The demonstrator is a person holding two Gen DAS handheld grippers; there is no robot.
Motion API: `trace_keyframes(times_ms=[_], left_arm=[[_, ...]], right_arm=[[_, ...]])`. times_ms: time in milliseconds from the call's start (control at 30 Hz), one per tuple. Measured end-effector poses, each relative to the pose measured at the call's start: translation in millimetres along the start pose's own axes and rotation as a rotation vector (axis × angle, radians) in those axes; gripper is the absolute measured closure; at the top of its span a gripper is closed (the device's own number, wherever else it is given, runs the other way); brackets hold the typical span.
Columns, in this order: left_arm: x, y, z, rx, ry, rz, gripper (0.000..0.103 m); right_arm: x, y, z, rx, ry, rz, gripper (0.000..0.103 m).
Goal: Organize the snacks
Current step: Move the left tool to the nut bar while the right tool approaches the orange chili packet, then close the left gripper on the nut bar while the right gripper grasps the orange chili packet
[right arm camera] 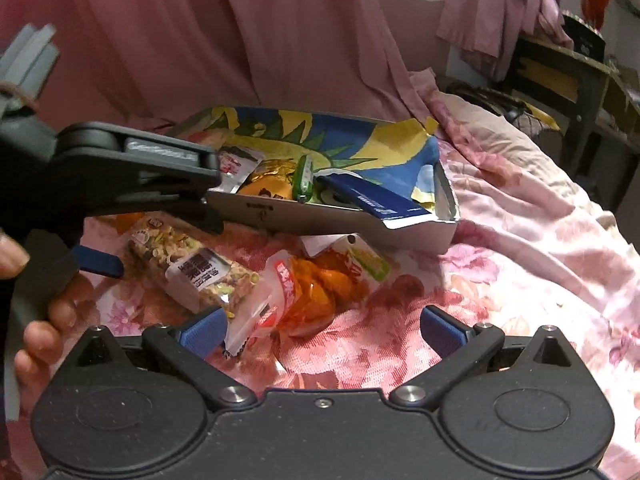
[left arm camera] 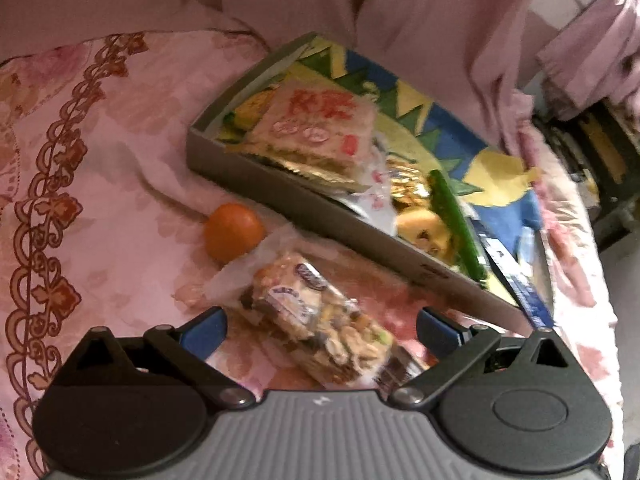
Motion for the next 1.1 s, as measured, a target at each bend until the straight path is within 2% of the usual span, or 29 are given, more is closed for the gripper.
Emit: trace_keyframes(times_ms=[133,267,467,767,900,1100], left_arm=[[-4.0,-5.1,-0.1,-0.010,-0.050,-0.004,0.001],[-6.4,-0.6,0.4,-0.013,-0.070,-0.013,0.001],[-20.6,12.0,3.2,-0.010,-0.103,-0.084,0.000],[-52.6,37.4,6.9,-0.057,-0.012,-0.092,0.000],[-53.1,35.9,7.8,-0.056,0.012,-0.086,0.001],[-48.8,31.0,9.7,-0.049,-0.001,-0.070,0.002]], right_arm=[[-3.4,-9.9,1.7,-0.022,0.035,0.018,0.001],[0.0,-15.5,6.0,-0.044,0.017,0.019,0.001],[7.7,-17.2,12.5,-0.084,-0.004,0.033,0.001],[24.6,-12.5,26.2,-0.160,-0.029,0.112,0.001],[26.3,-8.7,24.0,-0.118,-0.074,0.070,0.001],[14.9,-15.6,7.8,-0.003,-0.021,-0.010,0.001]])
Point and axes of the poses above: each gripper's, at about its wrist camera, not at the fingertips, and y roughly against the way its jaws point, x to its right, z to its underside, the point moved 7 cm from there along -y, roughly the way its jaws point, and after that the axes turned 14 degrees about y, right-handed, at the moved point
